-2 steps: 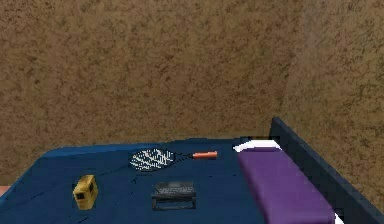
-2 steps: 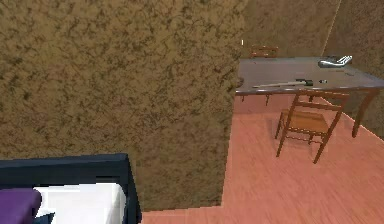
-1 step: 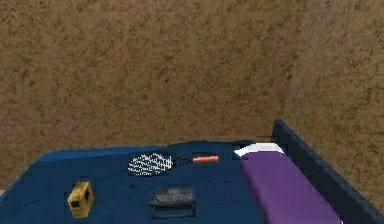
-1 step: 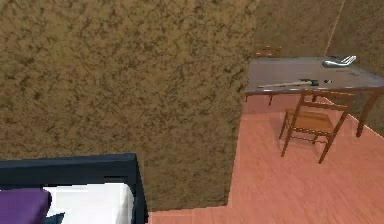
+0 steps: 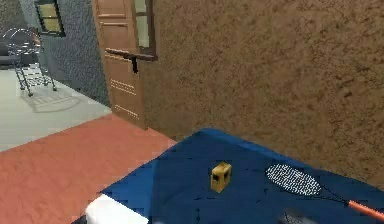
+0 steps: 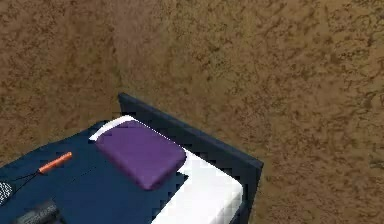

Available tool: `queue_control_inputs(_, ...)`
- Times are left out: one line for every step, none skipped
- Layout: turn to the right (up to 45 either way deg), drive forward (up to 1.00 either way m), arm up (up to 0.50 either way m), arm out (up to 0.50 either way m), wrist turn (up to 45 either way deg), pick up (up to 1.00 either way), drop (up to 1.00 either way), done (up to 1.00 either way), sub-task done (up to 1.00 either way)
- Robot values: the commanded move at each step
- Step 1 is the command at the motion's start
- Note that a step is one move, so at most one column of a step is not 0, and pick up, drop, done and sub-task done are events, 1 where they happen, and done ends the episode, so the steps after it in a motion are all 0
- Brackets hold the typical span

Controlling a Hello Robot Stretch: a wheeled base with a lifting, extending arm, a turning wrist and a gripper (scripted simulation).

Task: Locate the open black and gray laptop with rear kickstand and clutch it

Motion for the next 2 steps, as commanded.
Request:
queue_control_inputs(-45.0,0.00,0.00,0.00,0.0,0.00,0.00,0.00,0.00)
queue_control_inputs(0.0,0.00,0.50,0.00,0.0,0.00,0.00,0.00,0.00)
